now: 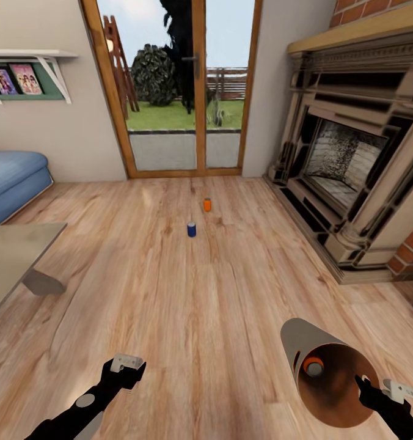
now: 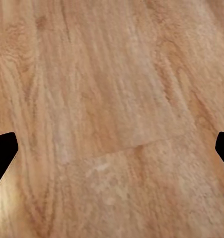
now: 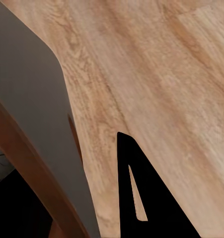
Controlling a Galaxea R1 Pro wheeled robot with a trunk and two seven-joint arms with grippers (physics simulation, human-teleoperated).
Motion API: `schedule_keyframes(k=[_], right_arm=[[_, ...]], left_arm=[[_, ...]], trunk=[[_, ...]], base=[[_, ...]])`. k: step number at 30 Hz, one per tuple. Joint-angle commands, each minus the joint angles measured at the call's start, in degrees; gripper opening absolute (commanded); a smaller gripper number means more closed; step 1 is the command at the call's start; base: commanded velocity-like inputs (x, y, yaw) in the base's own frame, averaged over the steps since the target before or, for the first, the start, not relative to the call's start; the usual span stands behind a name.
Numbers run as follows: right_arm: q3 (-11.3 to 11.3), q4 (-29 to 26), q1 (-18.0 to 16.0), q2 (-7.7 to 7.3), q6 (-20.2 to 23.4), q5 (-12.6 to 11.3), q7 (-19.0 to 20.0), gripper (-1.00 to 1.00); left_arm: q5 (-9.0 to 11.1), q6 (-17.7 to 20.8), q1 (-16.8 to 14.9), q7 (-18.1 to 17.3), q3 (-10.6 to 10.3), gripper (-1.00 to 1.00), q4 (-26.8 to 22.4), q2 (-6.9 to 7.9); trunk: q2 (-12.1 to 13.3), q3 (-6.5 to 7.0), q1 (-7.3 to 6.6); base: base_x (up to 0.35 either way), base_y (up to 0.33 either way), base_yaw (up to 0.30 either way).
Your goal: Put the three can of soda from the living room inside the tash can in the kitchen.
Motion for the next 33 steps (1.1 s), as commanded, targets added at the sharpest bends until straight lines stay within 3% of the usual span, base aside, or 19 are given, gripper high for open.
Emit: schedule_keyframes(k=[1, 33], right_arm=[[-0.4, -0.1, -0.1, 0.04, -0.2, 0.1, 0.5, -1.00], [-0.3, 0.0, -0.1, 0.04, -0.2, 0.1, 0.5, -1.00]], left_arm=[[0.6, -0.3, -0.1, 0.2, -0.5, 1.00, 0.0, 0.04], [0.6, -0.3, -0.1, 0.2, -0.5, 1.00, 0.0, -0.11]], trunk=[[0.0, -0.11, 0.02], [0.0, -2.16, 0.02]], base=[[0.324, 0.000, 0.000], [0.324, 0.000, 0.000]])
